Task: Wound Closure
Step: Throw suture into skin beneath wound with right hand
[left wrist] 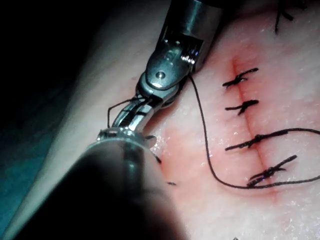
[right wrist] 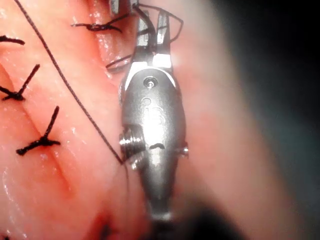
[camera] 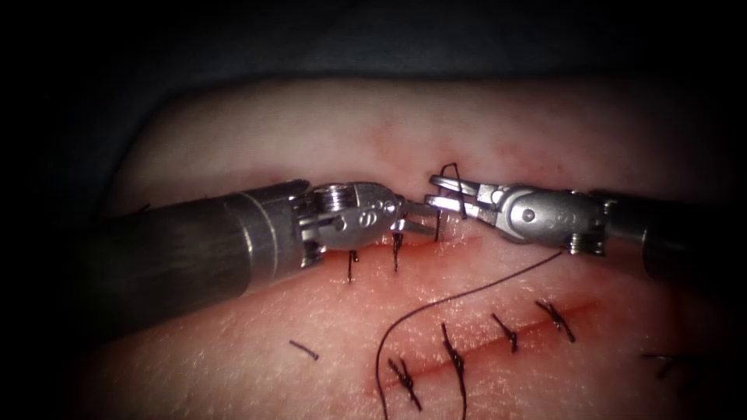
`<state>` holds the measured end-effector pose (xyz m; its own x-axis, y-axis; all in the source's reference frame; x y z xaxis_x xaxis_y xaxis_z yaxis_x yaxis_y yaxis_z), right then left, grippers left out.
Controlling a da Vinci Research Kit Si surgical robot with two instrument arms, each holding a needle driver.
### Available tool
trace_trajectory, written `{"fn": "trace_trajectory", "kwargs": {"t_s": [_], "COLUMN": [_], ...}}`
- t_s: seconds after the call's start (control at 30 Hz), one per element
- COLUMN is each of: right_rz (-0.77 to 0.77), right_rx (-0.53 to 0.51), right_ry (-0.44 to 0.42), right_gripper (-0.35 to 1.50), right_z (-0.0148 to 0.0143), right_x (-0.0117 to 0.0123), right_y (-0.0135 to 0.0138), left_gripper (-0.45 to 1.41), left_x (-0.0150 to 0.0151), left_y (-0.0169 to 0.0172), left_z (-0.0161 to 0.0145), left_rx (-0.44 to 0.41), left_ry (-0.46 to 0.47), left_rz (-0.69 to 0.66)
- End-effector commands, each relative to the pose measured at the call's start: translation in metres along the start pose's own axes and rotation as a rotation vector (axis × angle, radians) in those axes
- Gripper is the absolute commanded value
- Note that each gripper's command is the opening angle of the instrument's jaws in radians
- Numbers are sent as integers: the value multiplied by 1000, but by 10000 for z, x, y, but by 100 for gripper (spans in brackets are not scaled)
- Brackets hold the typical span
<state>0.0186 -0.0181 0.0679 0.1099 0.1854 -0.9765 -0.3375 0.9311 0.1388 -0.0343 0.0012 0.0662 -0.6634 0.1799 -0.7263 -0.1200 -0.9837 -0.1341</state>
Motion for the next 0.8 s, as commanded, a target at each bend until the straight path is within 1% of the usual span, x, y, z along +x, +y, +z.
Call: {"fn": "trace_trajectory", "kwargs": {"t_s": [0.03,0.17,0.27,0.37,0.43,0.57,0.73,0.8], "right_rz": [13,60,112,119,148,213,295,336], "right_rx": [2,5,11,32,37,44,45,30], "right_ry": [-10,-30,-44,-68,-75,-87,-100,-122], "right_gripper": [-35,-35,-35,-35,-35,-35,-35,-35], "right_z": [10,10,12,14,14,12,14,14], "right_x": [-3,-6,-7,-8,-8,-8,-9,-10], "right_y": [2,6,8,6,6,9,9,11], "left_gripper": [-16,-21,-25,-27,-27,-37,-37,-38], "left_x": [8,10,4,-6,-13,-21,-27,-31], "left_y": [-5,14,36,58,71,91,99,103], "left_z": [-1,-10,-4,6,12,22,33,37], "left_rx": [32,65,81,98,96,71,56,41], "left_ry": [0,-19,-28,-37,-46,-56,-53,-55], "left_rz": [7,27,41,57,70,96,94,90]}}
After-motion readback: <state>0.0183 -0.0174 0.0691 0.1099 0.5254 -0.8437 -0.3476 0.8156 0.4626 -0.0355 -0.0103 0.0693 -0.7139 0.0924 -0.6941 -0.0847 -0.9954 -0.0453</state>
